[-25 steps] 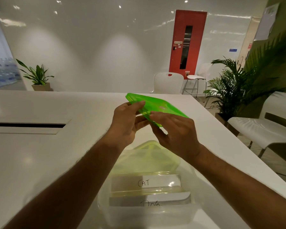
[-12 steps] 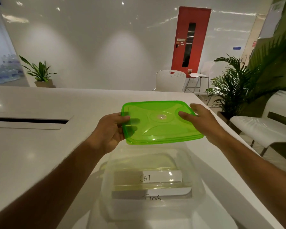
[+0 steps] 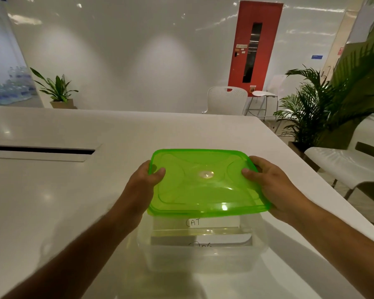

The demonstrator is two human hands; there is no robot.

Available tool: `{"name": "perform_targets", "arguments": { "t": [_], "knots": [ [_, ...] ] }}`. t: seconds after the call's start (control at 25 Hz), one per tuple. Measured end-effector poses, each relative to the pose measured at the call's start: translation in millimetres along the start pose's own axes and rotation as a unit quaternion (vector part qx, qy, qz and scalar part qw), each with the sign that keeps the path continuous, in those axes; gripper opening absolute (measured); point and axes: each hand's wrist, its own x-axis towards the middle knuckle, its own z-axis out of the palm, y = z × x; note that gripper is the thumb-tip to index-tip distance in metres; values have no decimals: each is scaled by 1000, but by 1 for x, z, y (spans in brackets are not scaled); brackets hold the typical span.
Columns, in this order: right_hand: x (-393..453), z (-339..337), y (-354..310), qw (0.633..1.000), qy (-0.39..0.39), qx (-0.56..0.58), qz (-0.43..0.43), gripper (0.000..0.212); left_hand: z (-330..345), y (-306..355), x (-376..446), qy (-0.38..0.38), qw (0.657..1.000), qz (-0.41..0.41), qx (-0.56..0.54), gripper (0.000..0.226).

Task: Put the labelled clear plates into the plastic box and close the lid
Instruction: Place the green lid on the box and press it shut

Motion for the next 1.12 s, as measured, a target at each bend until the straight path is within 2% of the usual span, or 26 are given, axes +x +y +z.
{"name": "perform_targets", "arguments": {
  "t": [0.28,0.72,0.92,1.12],
  "knots": [
    [-35,-2,35,1000,8,-3,15,60,-10,-19,-19,-2,997,-77,15,12],
    [-46,2,45,998,11,-56,7,57,-13,-32,-36,-1,992,-123,-11,13],
    [-44,5,44,997,33,-67,5,49,-14,-32,-34,-15,992,-121,-12,13],
    [-38,6,44,997,66,-40,10,32,-17,-30,-32,-40,992,-115,-16,12]
  ]
}}
